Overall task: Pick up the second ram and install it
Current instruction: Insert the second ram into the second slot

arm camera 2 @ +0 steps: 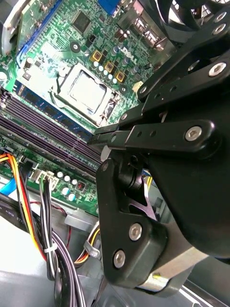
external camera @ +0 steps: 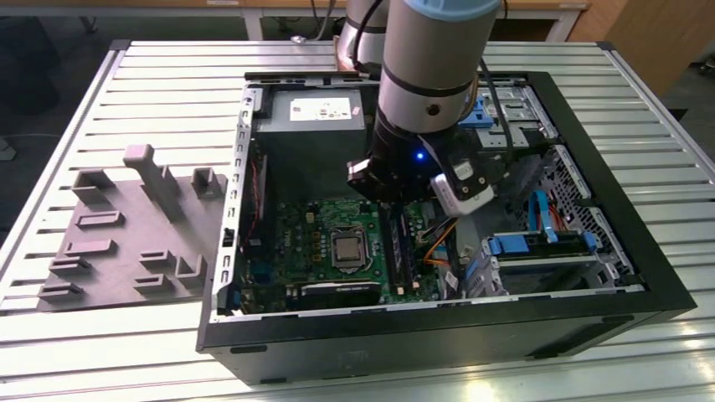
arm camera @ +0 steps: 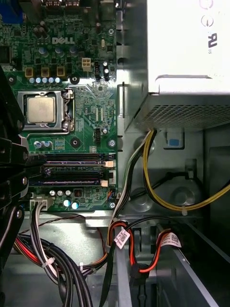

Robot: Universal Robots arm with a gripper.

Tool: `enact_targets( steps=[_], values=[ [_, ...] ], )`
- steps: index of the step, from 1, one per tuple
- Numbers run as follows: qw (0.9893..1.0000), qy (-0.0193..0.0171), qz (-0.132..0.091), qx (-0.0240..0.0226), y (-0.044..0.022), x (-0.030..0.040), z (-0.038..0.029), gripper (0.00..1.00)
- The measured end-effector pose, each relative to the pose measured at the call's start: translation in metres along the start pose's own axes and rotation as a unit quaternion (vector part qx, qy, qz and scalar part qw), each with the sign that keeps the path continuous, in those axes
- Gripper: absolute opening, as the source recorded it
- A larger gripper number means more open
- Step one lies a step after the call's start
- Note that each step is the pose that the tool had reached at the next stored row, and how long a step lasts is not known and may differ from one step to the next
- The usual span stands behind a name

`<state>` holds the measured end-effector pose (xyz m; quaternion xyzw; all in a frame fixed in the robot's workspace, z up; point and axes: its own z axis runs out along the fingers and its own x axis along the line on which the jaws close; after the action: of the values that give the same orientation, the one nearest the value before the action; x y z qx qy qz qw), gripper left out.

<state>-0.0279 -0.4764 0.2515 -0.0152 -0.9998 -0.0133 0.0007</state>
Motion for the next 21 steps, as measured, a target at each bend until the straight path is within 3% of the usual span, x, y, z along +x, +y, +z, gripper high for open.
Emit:
enact_targets(
  steps=[21],
  values=[
    [1.0, 0.0, 0.0, 0.0001, -0.0002, 0.0, 0.0073, 0.12]
  ],
)
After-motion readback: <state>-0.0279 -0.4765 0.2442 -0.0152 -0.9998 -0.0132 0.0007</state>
